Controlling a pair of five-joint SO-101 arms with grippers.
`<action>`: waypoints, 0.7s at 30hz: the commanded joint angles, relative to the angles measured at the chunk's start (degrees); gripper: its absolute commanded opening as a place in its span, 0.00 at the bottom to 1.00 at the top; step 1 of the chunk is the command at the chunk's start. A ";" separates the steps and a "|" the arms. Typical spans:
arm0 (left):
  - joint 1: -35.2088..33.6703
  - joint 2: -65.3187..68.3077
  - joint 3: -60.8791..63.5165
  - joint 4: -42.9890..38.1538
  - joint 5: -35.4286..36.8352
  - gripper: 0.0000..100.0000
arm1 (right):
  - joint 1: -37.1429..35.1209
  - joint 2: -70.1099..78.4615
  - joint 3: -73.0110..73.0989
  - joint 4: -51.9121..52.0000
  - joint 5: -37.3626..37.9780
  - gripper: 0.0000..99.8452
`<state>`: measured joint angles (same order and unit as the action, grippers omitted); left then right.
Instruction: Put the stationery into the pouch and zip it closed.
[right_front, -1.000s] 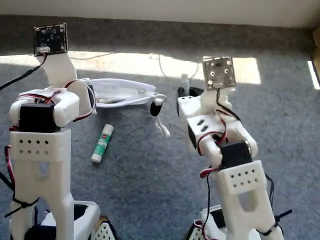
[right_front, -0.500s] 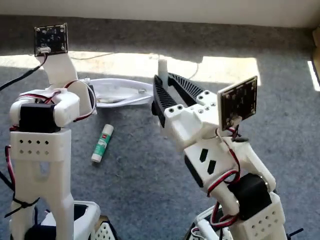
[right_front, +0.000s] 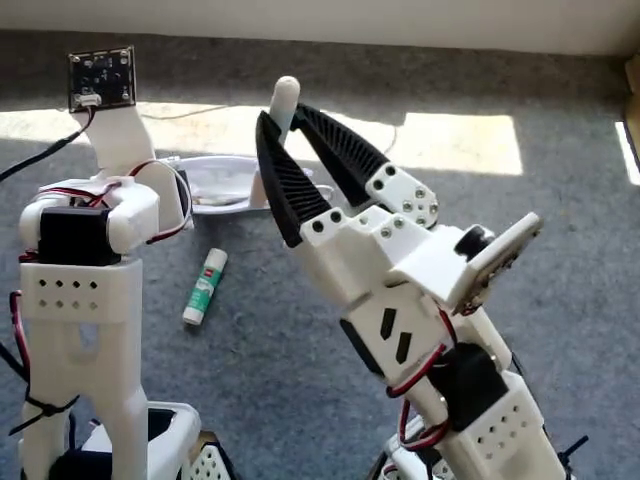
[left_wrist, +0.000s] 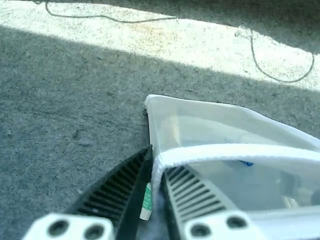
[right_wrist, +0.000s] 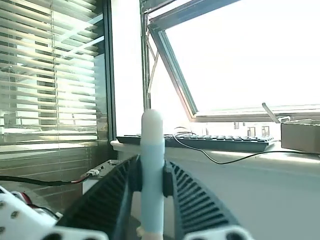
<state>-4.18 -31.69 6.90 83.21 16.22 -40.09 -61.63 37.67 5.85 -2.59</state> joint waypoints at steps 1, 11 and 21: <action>0.48 -0.48 -0.48 -0.44 0.18 0.01 | -2.15 -1.19 3.30 -7.96 -0.18 0.00; 0.48 -0.48 0.31 -0.62 0.09 0.01 | -2.15 -1.01 14.55 -24.22 -0.18 0.00; 0.48 -0.48 0.31 -0.53 0.09 0.01 | 1.63 11.38 15.43 -34.42 -0.18 0.00</action>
<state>-4.18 -31.69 7.96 83.21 16.22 -40.09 -53.10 53.49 -25.01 -2.59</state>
